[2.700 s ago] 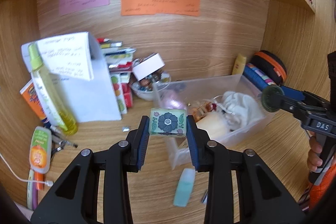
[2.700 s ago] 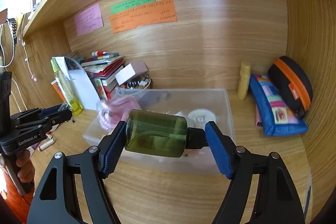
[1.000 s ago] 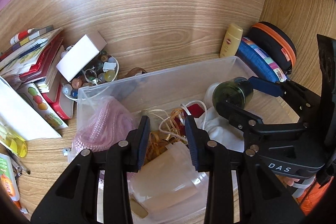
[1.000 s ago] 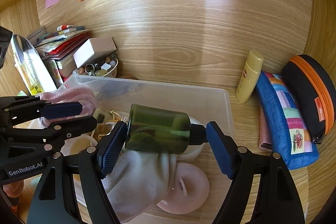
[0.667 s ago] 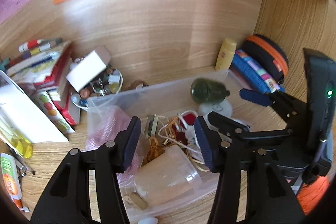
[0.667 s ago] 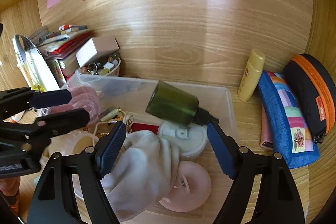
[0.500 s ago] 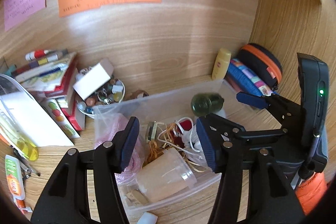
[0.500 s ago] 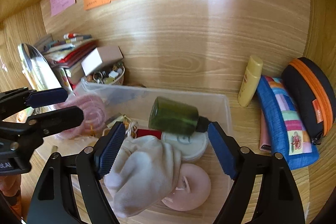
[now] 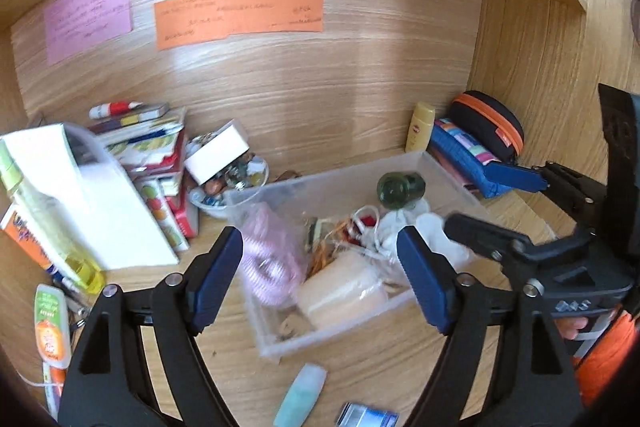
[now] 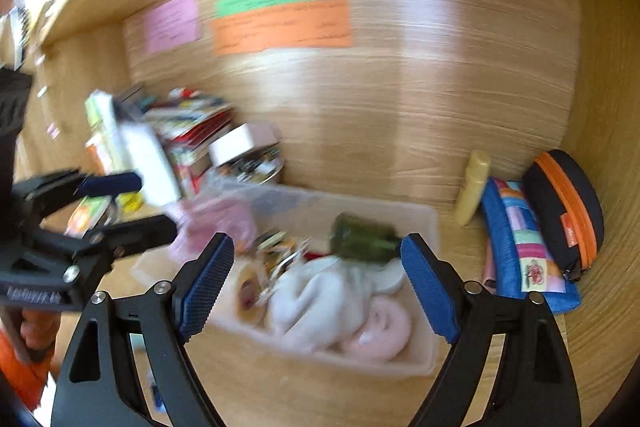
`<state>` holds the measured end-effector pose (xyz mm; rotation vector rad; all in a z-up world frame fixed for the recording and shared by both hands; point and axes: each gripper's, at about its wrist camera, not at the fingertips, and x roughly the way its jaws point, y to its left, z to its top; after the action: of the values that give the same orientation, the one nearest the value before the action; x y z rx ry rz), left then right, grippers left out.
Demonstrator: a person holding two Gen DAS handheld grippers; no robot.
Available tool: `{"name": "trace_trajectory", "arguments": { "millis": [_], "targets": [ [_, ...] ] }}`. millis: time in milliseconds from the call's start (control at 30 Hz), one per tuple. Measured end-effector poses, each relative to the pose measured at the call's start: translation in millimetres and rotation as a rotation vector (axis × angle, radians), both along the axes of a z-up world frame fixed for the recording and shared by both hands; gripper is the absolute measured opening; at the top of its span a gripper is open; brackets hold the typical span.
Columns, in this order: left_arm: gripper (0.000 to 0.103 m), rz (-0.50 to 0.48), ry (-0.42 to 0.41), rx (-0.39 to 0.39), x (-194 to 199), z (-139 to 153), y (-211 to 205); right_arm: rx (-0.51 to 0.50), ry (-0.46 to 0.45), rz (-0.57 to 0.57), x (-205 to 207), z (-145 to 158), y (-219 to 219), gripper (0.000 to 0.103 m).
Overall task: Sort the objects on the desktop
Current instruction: 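Withdraw both open tools from the box toward the teal bottle and blue card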
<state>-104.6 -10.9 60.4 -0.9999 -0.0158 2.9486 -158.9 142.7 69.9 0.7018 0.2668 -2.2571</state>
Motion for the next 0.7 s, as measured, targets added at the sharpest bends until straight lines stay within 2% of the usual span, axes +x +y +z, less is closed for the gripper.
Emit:
{"name": "trace_trajectory", "arguments": {
  "millis": [200,433,700],
  "targets": [
    [0.08,0.045,-0.02,-0.038,24,-10,-17,0.082,0.001,0.082,35,-11,-9,0.084],
    [0.08,0.111,-0.129,-0.063,41,-41,-43,0.172,-0.048,0.172,66,-41,-23,0.084],
    [0.08,0.159,-0.223,-0.049,59,-68,-64,0.245,-0.169,0.263,84,-82,-45,0.084]
  ]
}}
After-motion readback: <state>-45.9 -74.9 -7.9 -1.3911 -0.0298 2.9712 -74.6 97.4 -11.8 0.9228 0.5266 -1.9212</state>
